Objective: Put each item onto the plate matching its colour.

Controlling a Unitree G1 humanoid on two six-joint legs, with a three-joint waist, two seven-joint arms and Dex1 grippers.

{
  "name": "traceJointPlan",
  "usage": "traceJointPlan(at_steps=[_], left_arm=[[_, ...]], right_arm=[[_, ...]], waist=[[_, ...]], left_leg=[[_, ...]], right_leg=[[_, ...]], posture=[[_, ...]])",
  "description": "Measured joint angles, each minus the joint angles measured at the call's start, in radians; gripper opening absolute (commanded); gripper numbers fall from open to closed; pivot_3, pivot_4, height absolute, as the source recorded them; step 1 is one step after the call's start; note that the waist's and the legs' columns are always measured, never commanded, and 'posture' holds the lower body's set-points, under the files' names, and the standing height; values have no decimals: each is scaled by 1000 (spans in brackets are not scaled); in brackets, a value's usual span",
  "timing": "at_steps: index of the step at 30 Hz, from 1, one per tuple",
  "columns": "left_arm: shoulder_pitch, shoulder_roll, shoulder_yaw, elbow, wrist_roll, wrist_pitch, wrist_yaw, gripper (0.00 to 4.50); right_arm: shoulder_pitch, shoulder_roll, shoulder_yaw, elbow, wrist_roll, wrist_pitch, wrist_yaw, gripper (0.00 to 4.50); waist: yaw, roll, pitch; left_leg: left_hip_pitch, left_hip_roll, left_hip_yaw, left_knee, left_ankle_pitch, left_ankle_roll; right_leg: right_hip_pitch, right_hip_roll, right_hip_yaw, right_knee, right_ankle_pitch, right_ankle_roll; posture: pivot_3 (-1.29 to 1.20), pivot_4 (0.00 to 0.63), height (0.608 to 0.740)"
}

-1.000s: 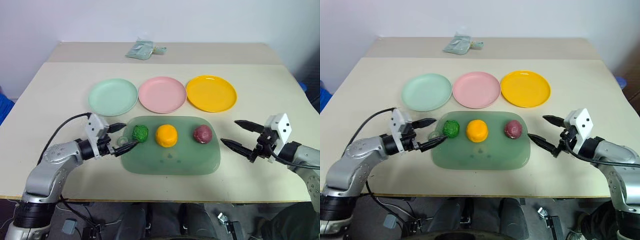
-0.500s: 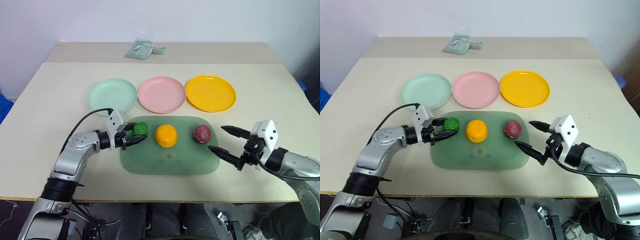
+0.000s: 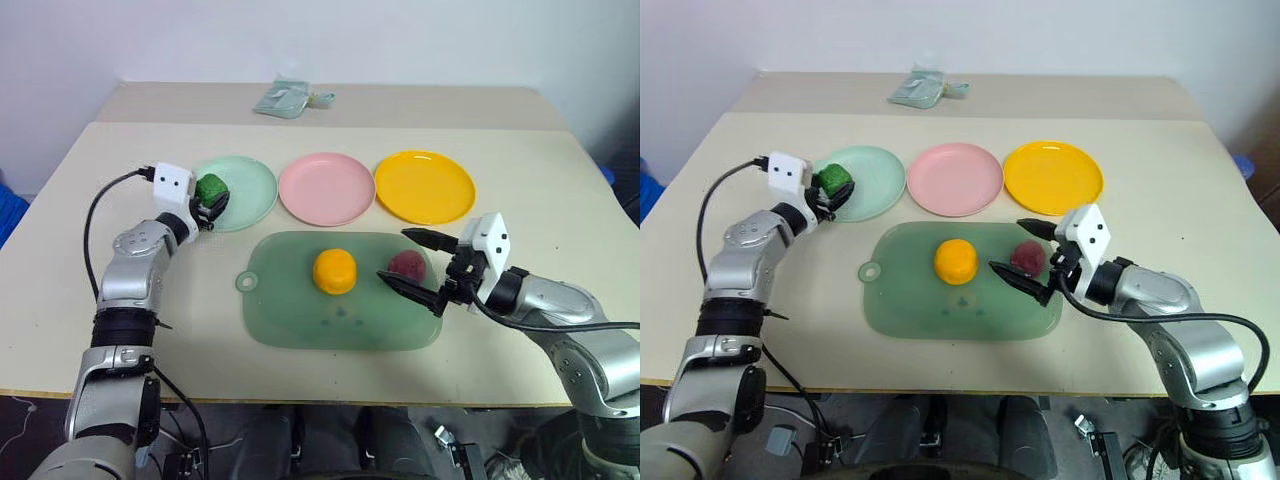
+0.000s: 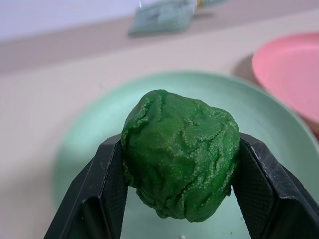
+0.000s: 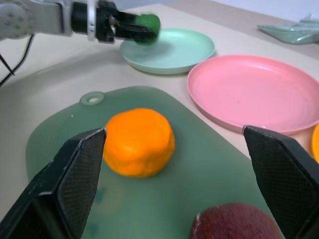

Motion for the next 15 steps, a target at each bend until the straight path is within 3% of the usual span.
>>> traceJointPlan(at_steps=[1,2,11,15], left_arm=[[-13,-2,-7,26,10,-9,-4,4329],[-26,-2,-19,51,16,-25,-12,4471],[8,25,-3,17,22,-106,-50,4471],[229,80,33,-268,-94,-93,-196,4471]], right_arm=[[-13,6,9,2,-4,2,-4,4500],[-27,6,17,5,-4,8,-5,4500],[-108,13,159,5,-88,34,-21,4500],[-157,83,289,40,-203,13,-66,4500]], waist=[[-1,-1,0],[-1,-1,1],[-3,-1,1],[-21,-1,1]], left_leg=[[0,0,0,1,0,0],[0,0,0,1,0,0],[0,1,0,1,0,0],[-1,1,1,0,0,0]], right_leg=[[0,0,0,0,0,0],[0,0,0,1,0,0],[-1,0,0,1,0,0],[-3,-1,1,1,0,0]], posture=[[0,150,740],[0,150,740],[0,150,740],[0,150,740]])
